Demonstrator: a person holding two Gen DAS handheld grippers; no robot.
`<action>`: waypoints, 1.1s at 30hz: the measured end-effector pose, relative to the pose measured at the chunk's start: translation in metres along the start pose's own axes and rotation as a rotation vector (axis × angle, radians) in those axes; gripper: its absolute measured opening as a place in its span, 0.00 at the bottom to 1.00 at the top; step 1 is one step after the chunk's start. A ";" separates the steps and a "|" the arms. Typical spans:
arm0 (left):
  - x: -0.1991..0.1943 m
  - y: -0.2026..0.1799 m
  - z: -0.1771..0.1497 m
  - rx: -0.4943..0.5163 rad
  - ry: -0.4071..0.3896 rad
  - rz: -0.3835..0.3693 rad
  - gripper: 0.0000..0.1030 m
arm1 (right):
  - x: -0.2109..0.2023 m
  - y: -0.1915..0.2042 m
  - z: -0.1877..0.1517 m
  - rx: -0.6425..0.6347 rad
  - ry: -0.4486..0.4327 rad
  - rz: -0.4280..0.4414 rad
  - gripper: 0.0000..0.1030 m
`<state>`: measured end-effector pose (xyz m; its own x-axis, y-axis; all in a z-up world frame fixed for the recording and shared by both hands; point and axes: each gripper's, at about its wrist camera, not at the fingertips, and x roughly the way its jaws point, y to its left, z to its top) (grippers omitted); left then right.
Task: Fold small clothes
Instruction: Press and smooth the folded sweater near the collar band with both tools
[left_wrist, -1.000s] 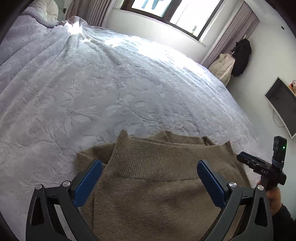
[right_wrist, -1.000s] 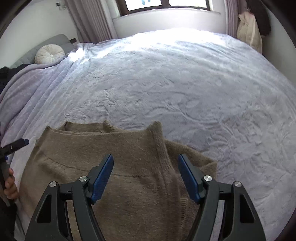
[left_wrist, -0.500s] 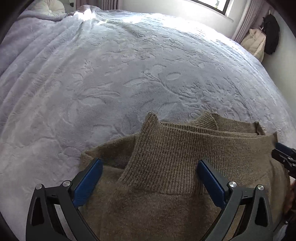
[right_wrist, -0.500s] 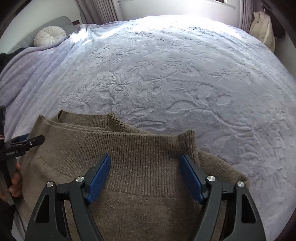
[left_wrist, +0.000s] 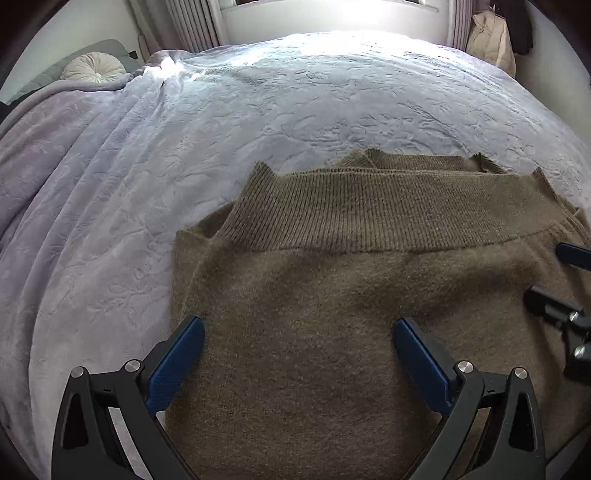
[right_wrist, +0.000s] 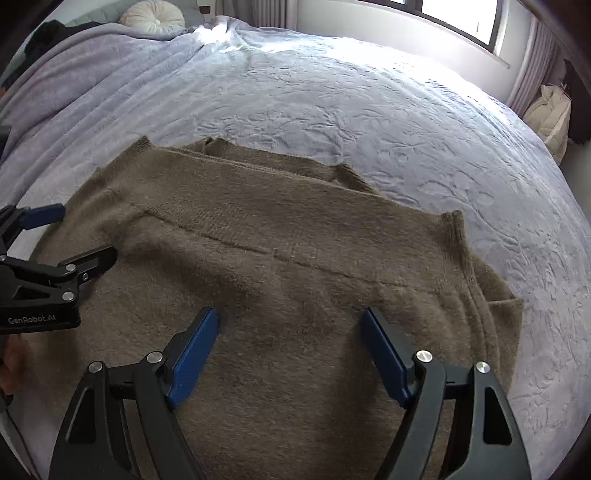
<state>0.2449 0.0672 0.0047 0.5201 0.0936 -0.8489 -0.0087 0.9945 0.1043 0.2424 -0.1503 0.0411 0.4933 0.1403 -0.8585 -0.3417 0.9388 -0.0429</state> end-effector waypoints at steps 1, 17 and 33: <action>0.001 0.007 -0.002 -0.016 0.002 -0.017 1.00 | -0.002 -0.011 -0.001 0.035 0.000 -0.004 0.79; -0.028 0.021 -0.023 -0.026 -0.022 0.019 1.00 | -0.046 -0.045 -0.031 0.145 -0.038 -0.103 0.80; -0.055 -0.012 -0.079 0.025 -0.036 -0.014 1.00 | -0.044 0.051 -0.059 0.028 -0.035 -0.065 0.81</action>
<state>0.1488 0.0541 0.0090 0.5501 0.0774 -0.8315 0.0202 0.9942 0.1059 0.1556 -0.1275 0.0466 0.5419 0.0891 -0.8357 -0.2858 0.9547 -0.0836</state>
